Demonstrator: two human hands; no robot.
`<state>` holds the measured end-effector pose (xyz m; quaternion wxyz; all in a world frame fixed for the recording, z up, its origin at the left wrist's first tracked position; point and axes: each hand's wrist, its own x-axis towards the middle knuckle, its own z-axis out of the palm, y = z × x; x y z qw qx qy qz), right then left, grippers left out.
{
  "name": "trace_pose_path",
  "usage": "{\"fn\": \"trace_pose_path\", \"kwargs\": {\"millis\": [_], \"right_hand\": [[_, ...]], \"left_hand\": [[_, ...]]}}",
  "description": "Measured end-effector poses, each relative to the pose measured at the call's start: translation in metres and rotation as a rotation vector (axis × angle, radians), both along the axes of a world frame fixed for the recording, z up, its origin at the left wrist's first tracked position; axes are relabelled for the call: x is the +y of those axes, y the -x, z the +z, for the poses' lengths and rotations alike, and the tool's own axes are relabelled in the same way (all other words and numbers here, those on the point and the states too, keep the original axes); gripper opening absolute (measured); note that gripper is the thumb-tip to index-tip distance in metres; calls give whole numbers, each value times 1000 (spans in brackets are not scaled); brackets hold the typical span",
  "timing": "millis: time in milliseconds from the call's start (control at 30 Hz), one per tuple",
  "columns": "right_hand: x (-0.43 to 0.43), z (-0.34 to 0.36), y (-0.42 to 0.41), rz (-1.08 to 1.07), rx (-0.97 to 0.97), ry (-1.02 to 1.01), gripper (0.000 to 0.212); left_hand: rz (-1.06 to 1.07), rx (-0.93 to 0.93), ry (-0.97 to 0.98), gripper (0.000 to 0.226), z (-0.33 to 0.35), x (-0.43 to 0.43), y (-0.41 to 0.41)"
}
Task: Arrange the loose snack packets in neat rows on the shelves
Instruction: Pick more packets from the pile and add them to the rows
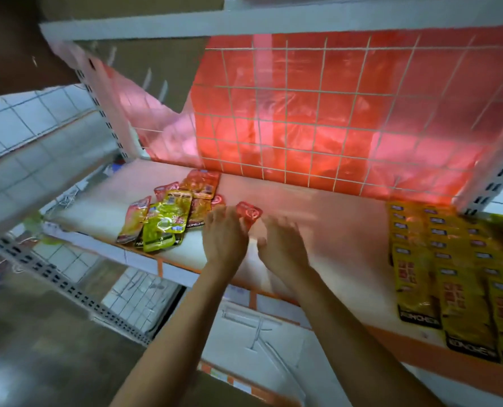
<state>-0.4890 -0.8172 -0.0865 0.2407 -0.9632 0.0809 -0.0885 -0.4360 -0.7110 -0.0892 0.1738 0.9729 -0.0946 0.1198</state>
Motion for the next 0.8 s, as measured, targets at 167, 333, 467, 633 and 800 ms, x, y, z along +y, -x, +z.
{"fn": "trace_pose_path", "kwargs": {"millis": [167,333,467,633,800], "right_hand": [[38,1,-34,115,20,15,49],[54,-23,-45,95,-35,94,36],[45,-33,-47,-63,-77,146,35],[29,-36,-45,-194,-91,171,35],[17,-33,-37,-289,-72,131,40]], "left_hand": [[-12,14,-65,22,1,34,-34],[-12,110,-109,34,-17,41,-47],[1,110,-169,29,-22,39,-41],[-14,9,-160,28,-20,33,-33],[-57,44,37,21,-26,23,-31]]}}
